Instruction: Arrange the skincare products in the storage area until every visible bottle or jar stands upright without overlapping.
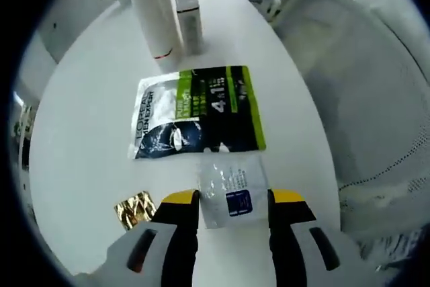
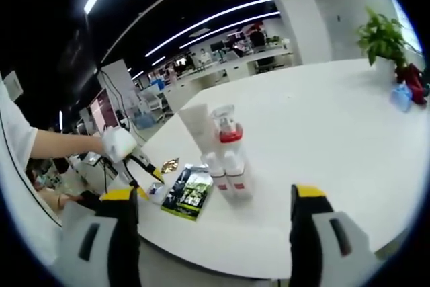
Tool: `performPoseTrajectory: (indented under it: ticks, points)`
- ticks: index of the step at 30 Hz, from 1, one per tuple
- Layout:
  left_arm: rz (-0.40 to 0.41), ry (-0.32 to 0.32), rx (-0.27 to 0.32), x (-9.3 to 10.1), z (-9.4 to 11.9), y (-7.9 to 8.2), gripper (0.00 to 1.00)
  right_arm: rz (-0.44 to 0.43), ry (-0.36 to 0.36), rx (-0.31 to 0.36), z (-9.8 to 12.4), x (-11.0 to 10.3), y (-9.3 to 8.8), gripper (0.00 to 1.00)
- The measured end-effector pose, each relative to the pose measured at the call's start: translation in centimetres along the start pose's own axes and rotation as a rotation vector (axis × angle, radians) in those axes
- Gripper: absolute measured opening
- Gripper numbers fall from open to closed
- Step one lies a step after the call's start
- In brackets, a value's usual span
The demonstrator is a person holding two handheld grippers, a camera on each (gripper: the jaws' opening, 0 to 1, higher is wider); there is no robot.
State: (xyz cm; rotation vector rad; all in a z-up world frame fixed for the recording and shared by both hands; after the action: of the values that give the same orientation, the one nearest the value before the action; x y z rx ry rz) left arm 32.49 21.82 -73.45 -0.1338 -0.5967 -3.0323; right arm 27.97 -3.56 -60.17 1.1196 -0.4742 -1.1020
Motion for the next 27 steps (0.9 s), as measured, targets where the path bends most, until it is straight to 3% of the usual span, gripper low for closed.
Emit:
performPoseTrajectory:
  ticks: [6, 8, 13, 19, 27]
  points:
    - [-0.022, 0.023, -0.013, -0.54, -0.44, -0.06, 0.38, 0.005, 0.001, -0.009, -0.13, -0.13, -0.07, 0.94]
    - [0.02, 0.026, 0.0, -0.71, -0.37, 0.16, 0.38, 0.007, 0.002, -0.008, -0.19, -0.2, 0.03, 0.94]
    - [0.02, 0.03, 0.003, -0.69, -0.33, 0.19, 0.38, 0.01, 0.005, -0.008, -0.31, -0.29, 0.16, 0.94]
    - [0.015, 0.022, -0.004, -0.47, -0.29, 0.12, 0.47, 0.011, 0.008, -0.008, -0.28, -0.38, 0.19, 0.94]
    - [0.053, 0.05, 0.013, -0.62, 0.46, 0.25, 0.48, 0.017, 0.014, -0.003, -0.14, -0.51, 0.28, 0.95]
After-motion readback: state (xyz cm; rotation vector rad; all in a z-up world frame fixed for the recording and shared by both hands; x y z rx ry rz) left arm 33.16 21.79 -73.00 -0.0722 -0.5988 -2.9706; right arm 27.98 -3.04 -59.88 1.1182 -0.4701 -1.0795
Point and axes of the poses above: the point that each gripper's makers call its tool centre point, and the gripper's own axes: z roughly backward along the fingers, x roughly to its right, y roughly out of its top, the point moved 1 cm from there along z, roughly backward along the fingers, and after that the axes turned 8 degrees about z, right-handed, at the moved point
